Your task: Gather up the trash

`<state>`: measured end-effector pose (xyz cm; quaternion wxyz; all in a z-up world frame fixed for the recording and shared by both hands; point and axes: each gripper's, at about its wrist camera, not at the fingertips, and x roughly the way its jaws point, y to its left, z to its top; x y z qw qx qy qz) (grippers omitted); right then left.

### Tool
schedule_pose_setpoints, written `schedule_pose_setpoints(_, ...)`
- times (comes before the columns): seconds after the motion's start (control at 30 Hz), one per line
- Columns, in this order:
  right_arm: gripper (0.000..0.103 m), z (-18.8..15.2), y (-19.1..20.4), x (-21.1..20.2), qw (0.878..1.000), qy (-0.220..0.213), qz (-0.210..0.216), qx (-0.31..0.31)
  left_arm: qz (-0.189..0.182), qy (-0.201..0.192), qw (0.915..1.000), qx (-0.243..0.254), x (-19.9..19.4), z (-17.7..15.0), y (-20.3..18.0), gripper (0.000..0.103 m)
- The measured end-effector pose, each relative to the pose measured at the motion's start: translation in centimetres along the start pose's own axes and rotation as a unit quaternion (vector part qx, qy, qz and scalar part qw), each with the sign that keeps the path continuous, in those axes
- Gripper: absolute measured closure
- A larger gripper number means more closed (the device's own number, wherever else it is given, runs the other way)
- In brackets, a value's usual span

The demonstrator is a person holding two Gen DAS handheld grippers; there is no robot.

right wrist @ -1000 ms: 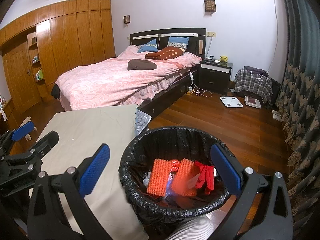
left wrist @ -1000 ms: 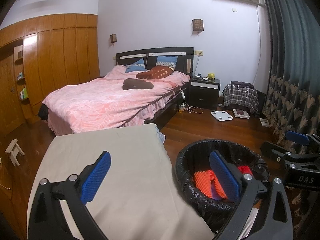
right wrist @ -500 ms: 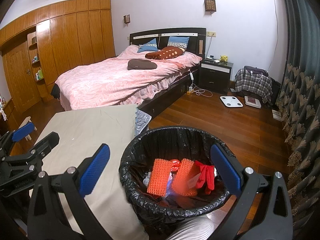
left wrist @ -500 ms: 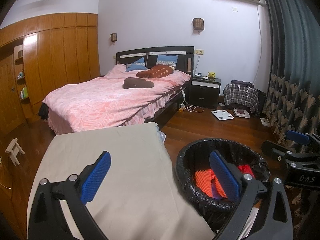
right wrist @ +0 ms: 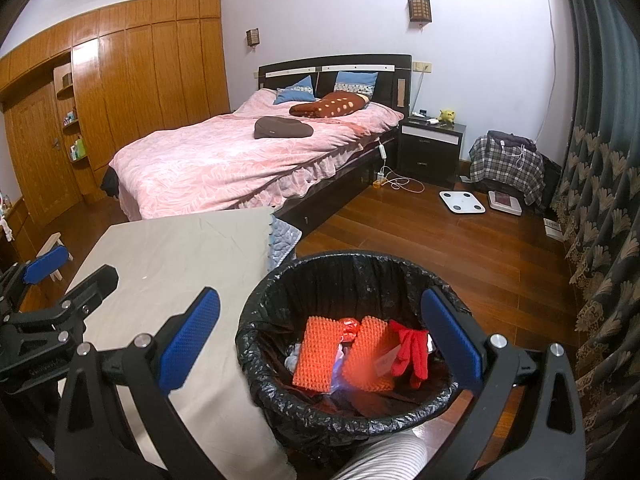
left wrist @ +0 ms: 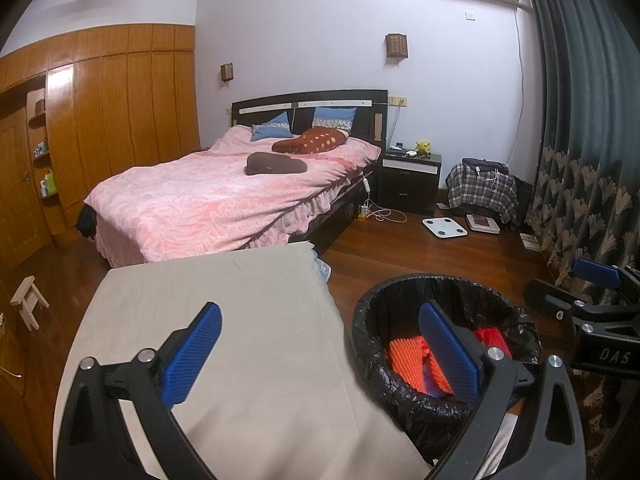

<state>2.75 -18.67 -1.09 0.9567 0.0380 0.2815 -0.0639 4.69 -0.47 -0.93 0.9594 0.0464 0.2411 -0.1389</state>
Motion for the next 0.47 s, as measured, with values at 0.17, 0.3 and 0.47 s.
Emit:
schedule_pose_setpoints(0.17,0.005,-0.39,-0.08,0.34,1.000,0.002,0.000,0.001,-0.001,0.003,1.0000,-0.001,0.23,-0.59,0.08,0.006)
schedule_pose_setpoints(0.3,0.005,-0.41,-0.07,0.37,1.000,0.001,0.000,0.001,0.000,0.003,1.0000,-0.001,0.26,-0.50,0.05,0.006)
schedule_pose_setpoints(0.47,0.005,-0.32,-0.10,0.41,1.000,0.001,0.000,0.000,0.001,0.003,1.0000,-0.001,0.30,-0.42,0.00,0.006)
